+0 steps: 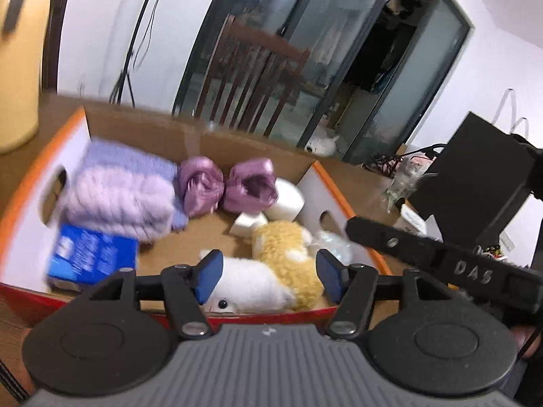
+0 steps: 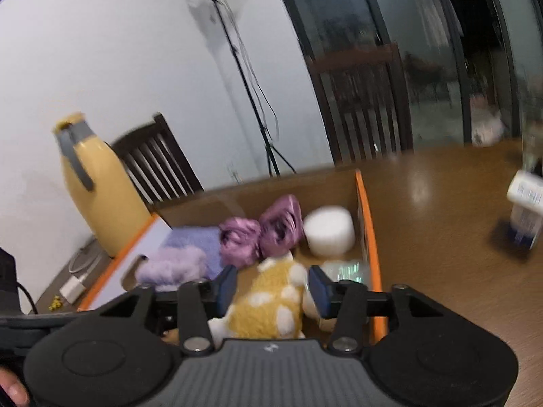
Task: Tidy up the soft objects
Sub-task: 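Withdraw the right tool from the box toward the light-blue plush, then close the left tool on the light-blue plush while the right tool grasps the candy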
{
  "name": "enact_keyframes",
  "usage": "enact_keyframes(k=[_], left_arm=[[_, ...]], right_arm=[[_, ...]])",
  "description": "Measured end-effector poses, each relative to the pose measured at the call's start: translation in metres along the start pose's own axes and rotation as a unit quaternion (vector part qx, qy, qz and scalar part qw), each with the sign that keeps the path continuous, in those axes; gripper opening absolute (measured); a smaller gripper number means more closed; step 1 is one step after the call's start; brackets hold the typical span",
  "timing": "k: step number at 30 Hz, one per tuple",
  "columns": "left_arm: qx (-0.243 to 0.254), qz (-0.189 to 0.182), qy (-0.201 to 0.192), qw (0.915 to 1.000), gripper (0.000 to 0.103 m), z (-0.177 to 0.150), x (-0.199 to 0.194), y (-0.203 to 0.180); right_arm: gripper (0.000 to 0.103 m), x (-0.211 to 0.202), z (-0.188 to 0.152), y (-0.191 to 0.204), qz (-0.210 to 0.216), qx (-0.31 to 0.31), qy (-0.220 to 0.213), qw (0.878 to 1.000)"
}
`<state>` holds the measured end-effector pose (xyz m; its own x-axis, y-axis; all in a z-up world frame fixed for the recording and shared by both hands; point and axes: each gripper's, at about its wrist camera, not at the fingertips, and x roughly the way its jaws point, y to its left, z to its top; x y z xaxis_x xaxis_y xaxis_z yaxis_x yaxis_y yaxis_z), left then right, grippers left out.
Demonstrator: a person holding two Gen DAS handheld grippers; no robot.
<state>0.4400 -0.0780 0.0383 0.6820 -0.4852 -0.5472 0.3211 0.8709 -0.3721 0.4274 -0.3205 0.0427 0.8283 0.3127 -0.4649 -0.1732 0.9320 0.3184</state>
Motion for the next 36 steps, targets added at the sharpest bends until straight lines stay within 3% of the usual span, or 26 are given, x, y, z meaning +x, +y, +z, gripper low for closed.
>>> enact_keyframes(k=[6, 9, 12, 16, 22, 27, 30, 33, 36], left_arm=[[0.053, 0.015, -0.051, 0.9972, 0.075, 0.006, -0.081, -0.025], [0.065, 0.044, -0.079, 0.9937, 0.084, 0.001, -0.121, -0.035], [0.090, 0.082, -0.122, 0.9851, 0.092, -0.015, -0.160, -0.045], [0.128, 0.085, -0.183, 0.9710, 0.101, -0.060, -0.210, -0.056], [0.142, 0.106, -0.216, 0.9604, 0.103, -0.147, -0.253, -0.057], [0.132, 0.149, -0.196, 0.9602, 0.103, -0.220, -0.269, -0.046], [0.164, 0.140, -0.179, 0.9599, 0.103, -0.248, -0.275, -0.049], [0.185, 0.130, -0.159, 0.9611, 0.103, -0.253, -0.264, -0.055], [0.169, 0.118, -0.151, 0.9667, 0.103, -0.256, -0.253, -0.059]], right_arm=[[0.059, -0.065, 0.018, 0.025, -0.006, -0.058, -0.045, 0.997], [0.067, -0.097, 0.018, 0.033, -0.008, -0.079, -0.060, 0.995], [0.074, -0.127, 0.006, 0.038, -0.006, -0.088, -0.071, 0.994], [0.080, -0.172, -0.031, 0.044, -0.012, -0.102, -0.096, 0.990], [0.084, -0.221, -0.108, 0.053, -0.044, -0.135, -0.114, 0.983], [0.085, -0.259, -0.177, 0.061, -0.034, -0.137, -0.111, 0.984], [0.090, -0.266, -0.209, 0.065, -0.048, -0.144, -0.090, 0.984], [0.089, -0.260, -0.229, 0.070, -0.073, -0.161, -0.071, 0.982], [0.089, -0.259, -0.234, 0.070, -0.070, -0.161, -0.067, 0.982]])
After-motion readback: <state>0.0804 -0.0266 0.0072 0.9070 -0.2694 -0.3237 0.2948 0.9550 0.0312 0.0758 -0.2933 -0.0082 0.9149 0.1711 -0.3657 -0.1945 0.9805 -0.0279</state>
